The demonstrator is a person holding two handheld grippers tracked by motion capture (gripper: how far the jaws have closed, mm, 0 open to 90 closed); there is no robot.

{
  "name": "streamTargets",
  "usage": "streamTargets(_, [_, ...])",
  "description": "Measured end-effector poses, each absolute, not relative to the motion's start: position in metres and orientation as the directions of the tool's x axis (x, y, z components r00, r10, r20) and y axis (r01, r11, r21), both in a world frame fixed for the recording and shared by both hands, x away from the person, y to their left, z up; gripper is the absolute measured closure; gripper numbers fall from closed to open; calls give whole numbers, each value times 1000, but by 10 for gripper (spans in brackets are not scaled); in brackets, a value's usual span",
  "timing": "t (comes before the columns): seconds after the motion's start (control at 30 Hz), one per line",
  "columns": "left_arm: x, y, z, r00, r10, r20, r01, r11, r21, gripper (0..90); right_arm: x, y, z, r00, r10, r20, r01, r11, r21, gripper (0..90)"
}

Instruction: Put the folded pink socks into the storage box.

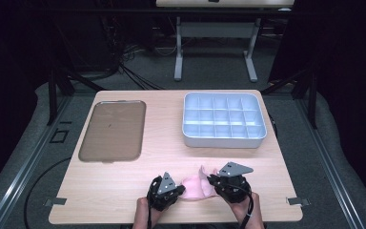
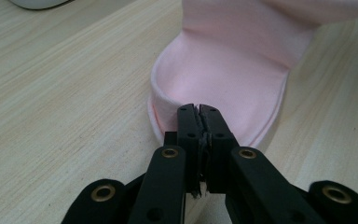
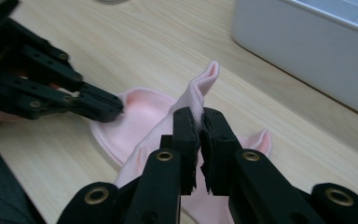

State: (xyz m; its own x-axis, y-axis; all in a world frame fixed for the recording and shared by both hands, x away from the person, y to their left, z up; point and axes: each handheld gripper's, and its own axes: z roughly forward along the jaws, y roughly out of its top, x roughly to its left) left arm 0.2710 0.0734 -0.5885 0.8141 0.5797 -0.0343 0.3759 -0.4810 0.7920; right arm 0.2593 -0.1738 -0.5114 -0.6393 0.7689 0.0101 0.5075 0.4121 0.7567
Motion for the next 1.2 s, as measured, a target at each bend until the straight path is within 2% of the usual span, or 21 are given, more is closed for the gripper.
streamTargets(0.2, [271, 73, -588, 814, 580, -35, 377, -480, 792, 872, 268, -207, -531, -551, 833, 56, 599, 348, 721, 805])
streamTargets(0.23, [271, 73, -588, 814, 580, -35, 377, -480, 792, 872, 270, -211, -536, -515, 857, 31, 627, 352, 695, 785])
streamTargets(0.3, [272, 74, -588, 814, 580, -37, 379, -482, 790, 872, 272, -216, -542, -450, 892, -50, 711, 392, 583, 699])
streamTargets(0.33, [272, 74, -588, 814, 580, -36, 379, -482, 790, 872, 276, -220, -550, -459, 888, 6, 721, 369, 586, 686])
streamTargets(0.37, [272, 74, -588, 814, 580, -36, 379, -482, 790, 872, 280, -223, -562, -472, 877, 93, 698, 308, 646, 649])
streamTargets(0.4, [272, 74, -588, 814, 580, -37, 379, -481, 790, 872, 281, -226, -566, -455, 884, 109, 709, 285, 645, 580])
streamTargets(0.5, [272, 74, -588, 814, 580, -37, 379, -482, 790, 872, 281, -233, -570, -432, 888, 158, 727, 239, 643, 492])
streamTargets(0.63, [272, 74, -588, 815, 579, -42, 382, -480, 790, 872, 282, -231, -572, -420, 890, 177, 734, 218, 643, 473])
streamTargets(0.9, [272, 74, -588, 814, 579, -39, 380, -482, 789, 872, 280, -213, -567, -395, 917, 59, 749, 284, 599, 592])
streamTargets(0.97, [272, 74, -588, 815, 578, -39, 380, -481, 790, 872, 282, -211, -565, -411, 909, 63, 758, 303, 577, 659])
streamTargets(1.0, [272, 74, -588, 815, 578, -39, 380, -481, 790, 873, 282, -211, -565, -411, 909, 63, 758, 303, 577, 659])
streamTargets(1.03, [272, 74, -588, 815, 578, -39, 380, -482, 790, 873, 284, -211, -564, -424, 902, 77, 761, 309, 571, 741])
streamTargets(1.07, [272, 74, -588, 815, 579, -38, 379, -482, 790, 873, 284, -213, -565, -430, 898, 95, 761, 304, 573, 777])
streamTargets(1.2, [272, 74, -588, 815, 579, -37, 379, -482, 790, 874, 284, -219, -567, -430, 892, 137, 762, 277, 585, 819])
